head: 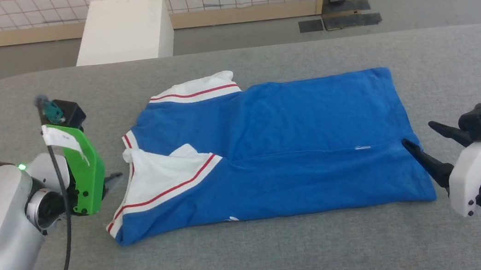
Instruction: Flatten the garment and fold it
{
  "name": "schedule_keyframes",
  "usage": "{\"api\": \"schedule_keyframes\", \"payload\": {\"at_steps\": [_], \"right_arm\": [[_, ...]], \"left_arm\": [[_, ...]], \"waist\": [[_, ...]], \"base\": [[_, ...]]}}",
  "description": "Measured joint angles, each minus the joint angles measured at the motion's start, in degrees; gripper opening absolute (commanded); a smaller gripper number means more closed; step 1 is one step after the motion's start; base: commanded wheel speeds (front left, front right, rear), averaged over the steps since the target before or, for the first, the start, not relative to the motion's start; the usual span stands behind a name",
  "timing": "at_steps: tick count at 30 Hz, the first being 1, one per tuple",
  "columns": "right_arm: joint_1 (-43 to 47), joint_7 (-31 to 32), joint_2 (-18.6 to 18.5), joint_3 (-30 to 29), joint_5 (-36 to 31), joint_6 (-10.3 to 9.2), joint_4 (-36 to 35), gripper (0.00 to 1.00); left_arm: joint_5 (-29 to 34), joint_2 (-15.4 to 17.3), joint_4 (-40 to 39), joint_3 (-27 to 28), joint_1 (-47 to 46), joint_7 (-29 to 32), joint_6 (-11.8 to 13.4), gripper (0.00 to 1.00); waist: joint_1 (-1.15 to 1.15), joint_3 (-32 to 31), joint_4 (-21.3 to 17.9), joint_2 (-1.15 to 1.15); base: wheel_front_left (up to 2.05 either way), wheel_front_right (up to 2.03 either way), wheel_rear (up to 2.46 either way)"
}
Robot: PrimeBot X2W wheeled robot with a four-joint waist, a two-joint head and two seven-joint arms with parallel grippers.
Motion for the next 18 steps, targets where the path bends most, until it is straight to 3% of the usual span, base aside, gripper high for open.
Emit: {"api": "schedule_keyframes", "payload": {"at_steps": [7, 17, 18], "right_arm": [[-1.35, 0.70, 0.42, 1.07, -0.46, 0.00, -0.43, 1.00], [-3.51, 0.73, 0.80, 2.96, -0.44, 0.00, 0.18, 1.00], [-3.83, 0.73, 0.81, 3.07, -0.44, 0.00, 0.22, 1.00]], "left_arm": [[-2.49, -0.63, 2.24, -4.47, -0.65, 9.16, 0.00, 1.00], [-2.92, -1.62, 9.31, -7.23, 0.82, 12.96, 0.20, 1.00], [-2.92, -1.69, 9.47, -7.23, 0.81, 12.92, 0.20, 0.95]], "waist": [[0.00, 2.47, -2.09, 0.00], [0.00, 4.47, -4.73, 0.00], [0.00, 4.55, -4.81, 0.00]], "base": [[0.00, 0.00, 0.00], [0.00, 0.00, 0.00], [0.00, 0.00, 0.00]]}}
